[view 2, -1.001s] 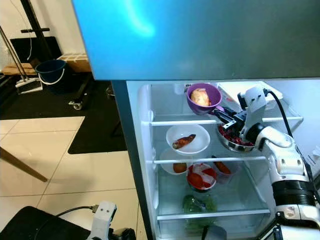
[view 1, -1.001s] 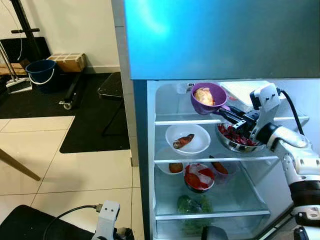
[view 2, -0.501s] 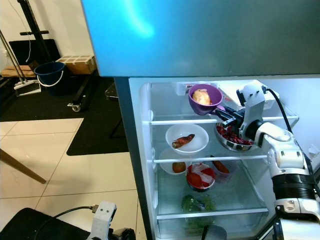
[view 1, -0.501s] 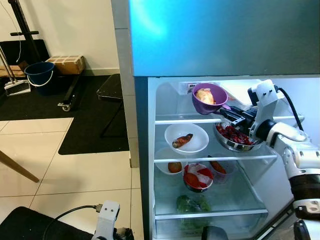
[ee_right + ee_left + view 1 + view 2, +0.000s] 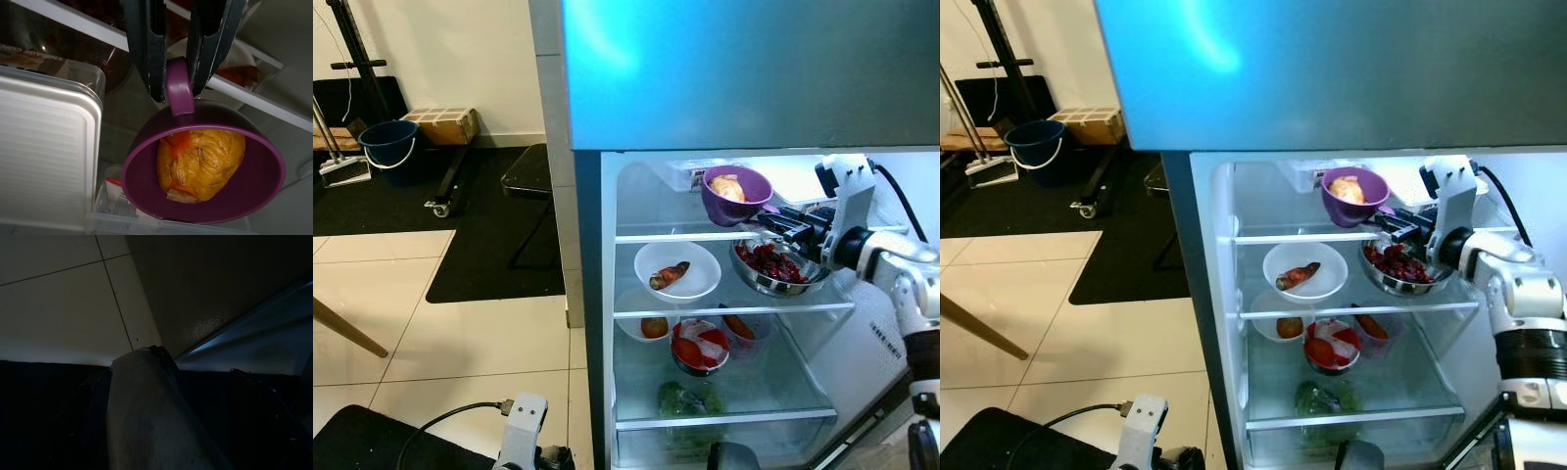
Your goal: Restocking fridge
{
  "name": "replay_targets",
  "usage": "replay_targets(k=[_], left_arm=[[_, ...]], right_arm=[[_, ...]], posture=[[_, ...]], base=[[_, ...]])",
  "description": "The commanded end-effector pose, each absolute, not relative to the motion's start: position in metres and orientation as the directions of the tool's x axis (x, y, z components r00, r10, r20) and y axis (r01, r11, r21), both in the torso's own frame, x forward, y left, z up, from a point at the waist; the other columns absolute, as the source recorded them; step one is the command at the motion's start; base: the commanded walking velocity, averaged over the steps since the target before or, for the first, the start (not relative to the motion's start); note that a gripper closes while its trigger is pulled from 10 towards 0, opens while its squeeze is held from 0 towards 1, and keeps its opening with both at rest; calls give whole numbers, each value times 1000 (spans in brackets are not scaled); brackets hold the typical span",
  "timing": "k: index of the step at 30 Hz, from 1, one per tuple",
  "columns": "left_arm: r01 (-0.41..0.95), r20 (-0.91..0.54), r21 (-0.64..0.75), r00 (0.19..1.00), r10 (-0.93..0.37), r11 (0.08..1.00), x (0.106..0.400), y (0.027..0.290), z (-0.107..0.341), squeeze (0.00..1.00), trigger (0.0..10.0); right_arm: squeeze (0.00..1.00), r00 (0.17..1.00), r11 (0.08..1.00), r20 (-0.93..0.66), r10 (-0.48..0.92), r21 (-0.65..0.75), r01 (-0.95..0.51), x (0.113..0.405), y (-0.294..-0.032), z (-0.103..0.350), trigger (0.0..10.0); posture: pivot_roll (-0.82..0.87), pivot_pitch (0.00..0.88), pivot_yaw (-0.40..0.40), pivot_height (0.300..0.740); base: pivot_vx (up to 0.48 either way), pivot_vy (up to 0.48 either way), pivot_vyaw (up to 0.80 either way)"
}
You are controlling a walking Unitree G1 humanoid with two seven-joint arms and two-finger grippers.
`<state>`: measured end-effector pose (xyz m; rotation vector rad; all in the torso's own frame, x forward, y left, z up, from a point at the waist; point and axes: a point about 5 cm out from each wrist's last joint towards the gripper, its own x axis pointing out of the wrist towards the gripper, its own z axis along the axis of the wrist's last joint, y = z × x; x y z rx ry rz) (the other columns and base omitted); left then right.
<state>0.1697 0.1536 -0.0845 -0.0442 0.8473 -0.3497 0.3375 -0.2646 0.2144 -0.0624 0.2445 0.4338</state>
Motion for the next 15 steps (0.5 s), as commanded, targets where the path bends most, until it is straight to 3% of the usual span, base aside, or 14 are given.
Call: replay_targets(k=[1, 6, 15], left_arm=[[270, -796, -225, 503, -336, 936, 139, 146, -99, 0, 10000], [272, -795, -224, 504, -337, 936, 139, 146, -99, 0, 10000], [272, -795, -224, 505, -337, 936, 139, 146, -99, 0, 10000]], right_arm=[[0, 885, 935, -317, 340, 19, -353, 337, -274, 202, 10000], [0, 877, 934, -323, 356, 88, -347, 340, -270, 204, 10000], [0, 910, 953, -286, 299, 45, -299, 346, -270, 213, 10000]], posture=[[-7, 0, -10, 475], [-7, 0, -10, 475], [-7, 0, -10, 475]], base=[[0, 0, 0], [0, 0, 0], [0, 0, 0]])
